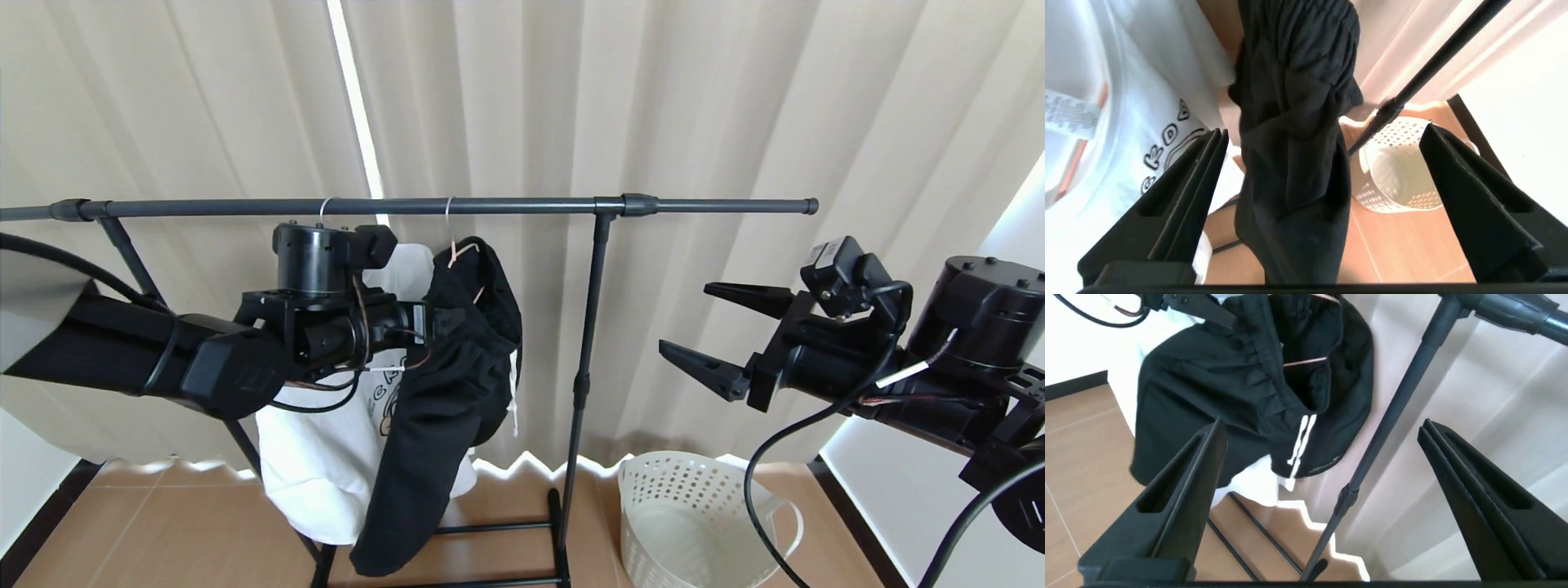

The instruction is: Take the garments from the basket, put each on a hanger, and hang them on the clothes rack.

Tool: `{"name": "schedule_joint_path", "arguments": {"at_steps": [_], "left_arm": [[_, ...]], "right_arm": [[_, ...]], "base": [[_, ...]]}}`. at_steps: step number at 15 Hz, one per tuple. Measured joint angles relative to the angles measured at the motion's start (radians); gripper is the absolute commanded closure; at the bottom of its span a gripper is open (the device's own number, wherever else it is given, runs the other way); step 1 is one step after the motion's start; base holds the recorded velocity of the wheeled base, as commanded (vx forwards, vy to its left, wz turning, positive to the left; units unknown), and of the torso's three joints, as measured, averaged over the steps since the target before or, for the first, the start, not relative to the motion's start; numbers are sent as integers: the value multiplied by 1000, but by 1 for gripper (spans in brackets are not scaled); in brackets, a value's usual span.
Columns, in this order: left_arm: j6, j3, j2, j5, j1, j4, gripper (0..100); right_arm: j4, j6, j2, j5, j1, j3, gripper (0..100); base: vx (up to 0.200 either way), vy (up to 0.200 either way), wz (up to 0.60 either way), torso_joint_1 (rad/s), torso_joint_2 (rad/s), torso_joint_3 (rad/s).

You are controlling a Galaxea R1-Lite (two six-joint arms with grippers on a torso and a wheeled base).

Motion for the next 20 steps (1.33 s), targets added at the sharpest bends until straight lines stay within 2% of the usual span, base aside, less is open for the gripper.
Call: {"name": "schedule_joint_path", "arguments": {"at_steps": [2, 6, 8, 12, 15, 16, 18, 20], "left_arm": [[0, 108, -102, 31, -1, -24, 0], [3, 425, -367, 75, -1, -94, 0], [4, 584, -501, 79, 0, -121, 0], [7, 853, -758, 80, -36, -131, 0], [48, 1020, -955, 82, -76, -121, 0], [55, 1040, -1006, 83, -82, -81, 0], [72, 1057, -1134, 79, -86, 146, 0], [91, 1062, -1294, 74, -87, 334, 0]], "right_arm": [[92, 33, -53, -67, -7, 1, 0], [470, 242, -216, -253, 5, -22, 0], [586, 283, -325, -301, 11, 11, 0], [724, 296, -590, -378, 35, 178, 0], [787, 290, -813, -468, 121, 357, 0], [801, 277, -874, -487, 148, 404, 0], [873, 229, -1022, -507, 170, 480, 0], [989, 177, -1190, -513, 155, 523, 0]], "base": [[0, 0, 0, 0, 0, 0], [0, 0, 0, 0, 0, 0], [0, 0, 0, 0, 0, 0], [0, 0, 0, 0, 0, 0], [0, 0, 0, 0, 0, 0], [0, 0, 0, 0, 0, 0], [0, 0, 0, 0, 0, 0], [0, 0, 0, 0, 0, 0]]}}
